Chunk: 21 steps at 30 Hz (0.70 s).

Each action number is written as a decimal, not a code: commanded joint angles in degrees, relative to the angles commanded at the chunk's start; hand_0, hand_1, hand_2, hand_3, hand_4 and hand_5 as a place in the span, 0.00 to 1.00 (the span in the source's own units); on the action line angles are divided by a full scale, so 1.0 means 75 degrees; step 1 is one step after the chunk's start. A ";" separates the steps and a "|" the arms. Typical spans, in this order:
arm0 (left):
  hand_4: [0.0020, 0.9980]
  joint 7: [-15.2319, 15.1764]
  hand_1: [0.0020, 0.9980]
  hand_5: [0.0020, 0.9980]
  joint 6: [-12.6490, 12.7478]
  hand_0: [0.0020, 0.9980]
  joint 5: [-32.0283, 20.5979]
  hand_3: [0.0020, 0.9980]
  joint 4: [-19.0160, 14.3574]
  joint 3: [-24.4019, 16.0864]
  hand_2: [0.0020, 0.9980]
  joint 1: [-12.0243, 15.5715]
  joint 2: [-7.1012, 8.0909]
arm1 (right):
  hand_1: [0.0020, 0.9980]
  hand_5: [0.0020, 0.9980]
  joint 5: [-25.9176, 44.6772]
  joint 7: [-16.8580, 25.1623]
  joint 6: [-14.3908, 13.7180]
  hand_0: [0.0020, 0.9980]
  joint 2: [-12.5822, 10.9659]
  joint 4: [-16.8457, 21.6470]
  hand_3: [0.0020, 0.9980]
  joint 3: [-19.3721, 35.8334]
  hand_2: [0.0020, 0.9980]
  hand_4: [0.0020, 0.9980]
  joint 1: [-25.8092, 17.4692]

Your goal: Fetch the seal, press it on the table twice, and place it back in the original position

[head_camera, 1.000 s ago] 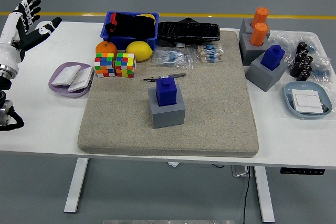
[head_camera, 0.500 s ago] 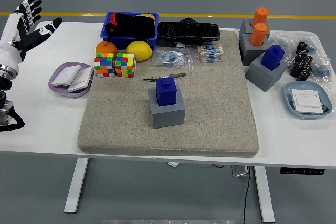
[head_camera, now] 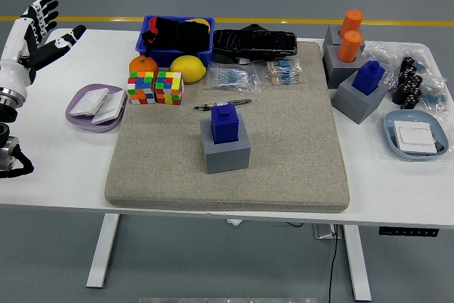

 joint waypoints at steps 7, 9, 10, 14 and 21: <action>0.90 0.0001 0.94 0.38 -0.0003 0.89 -0.0003 0.96 -0.0011 -0.0017 0.96 0.0006 -0.0012 | 0.80 0.66 0.0012 -0.0005 0.0007 0.90 0.0002 0.0000 0.78 0.0020 0.79 0.93 -0.0012; 0.90 0.0001 0.94 0.38 -0.0004 0.89 -0.0005 0.96 -0.0008 -0.0017 0.96 -0.0005 -0.0017 | 0.80 0.65 0.0008 -0.0008 0.0011 0.90 0.0006 0.0000 0.78 0.0017 0.79 0.92 -0.0001; 0.90 0.0000 0.94 0.38 -0.0005 0.89 -0.0007 0.96 -0.0009 -0.0010 0.96 -0.0014 -0.0019 | 0.80 0.65 0.0003 -0.0007 0.0009 0.90 0.0009 0.0000 0.78 0.0028 0.79 0.92 0.0001; 0.90 0.0000 0.94 0.38 -0.0008 0.89 -0.0009 0.96 -0.0012 0.0006 0.96 -0.0043 -0.0030 | 0.80 0.65 0.0018 -0.0022 0.0000 0.90 0.0014 0.0000 0.78 0.0040 0.79 0.92 -0.0001; 0.90 0.0007 0.94 0.38 -0.0012 0.89 -0.0011 0.96 -0.0016 0.0013 0.96 -0.0062 -0.0034 | 0.80 0.65 0.0049 -0.0020 0.0012 0.90 -0.0002 0.0000 0.78 0.0033 0.79 0.92 0.0012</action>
